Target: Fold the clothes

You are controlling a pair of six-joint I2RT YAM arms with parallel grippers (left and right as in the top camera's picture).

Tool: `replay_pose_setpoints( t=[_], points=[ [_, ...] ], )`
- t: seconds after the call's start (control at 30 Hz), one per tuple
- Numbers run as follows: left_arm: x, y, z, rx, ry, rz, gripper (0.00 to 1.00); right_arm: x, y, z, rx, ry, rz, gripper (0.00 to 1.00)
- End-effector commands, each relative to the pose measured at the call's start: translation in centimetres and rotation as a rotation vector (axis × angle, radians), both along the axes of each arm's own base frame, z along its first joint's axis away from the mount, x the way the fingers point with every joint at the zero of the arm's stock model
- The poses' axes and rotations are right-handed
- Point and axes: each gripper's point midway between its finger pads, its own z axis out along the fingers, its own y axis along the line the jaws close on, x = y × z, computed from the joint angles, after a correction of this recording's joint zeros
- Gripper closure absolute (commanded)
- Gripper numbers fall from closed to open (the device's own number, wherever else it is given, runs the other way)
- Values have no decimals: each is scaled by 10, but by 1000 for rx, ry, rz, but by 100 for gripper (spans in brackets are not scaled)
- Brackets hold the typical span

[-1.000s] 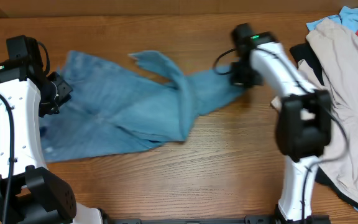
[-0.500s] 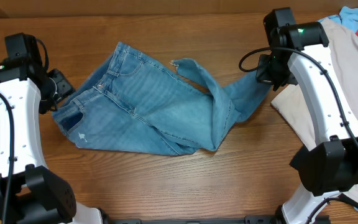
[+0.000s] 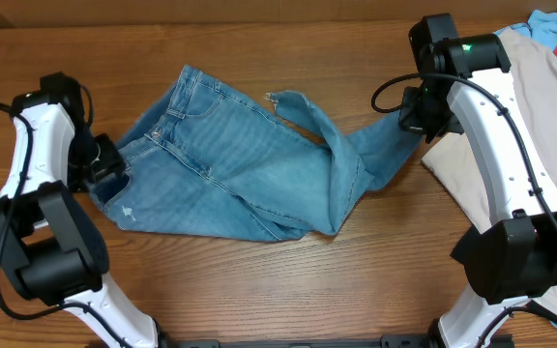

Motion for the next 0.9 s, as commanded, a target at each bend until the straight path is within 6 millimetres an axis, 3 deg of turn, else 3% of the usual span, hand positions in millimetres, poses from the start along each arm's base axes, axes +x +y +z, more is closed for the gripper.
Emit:
replay_pose_setpoints(
  t=[0.0,0.13,0.7,0.83,0.87],
  points=[
    [-6,25,6,115,24,37,35,3,-2,2,-13,-15,3,96],
    [-7,25,-2,109,33,46,33,3,-2,3,-12,-18,3,96],
    [-3,20,-76,44,92,20,33,3,-2,3,-15,-14,21,96],
    [0,17,-85,26,86,22,37,3,-2,2,-15,-14,21,96],
    [2,17,-85,25,82,20,44,3,-2,2,-15,-14,21,96]
  ],
)
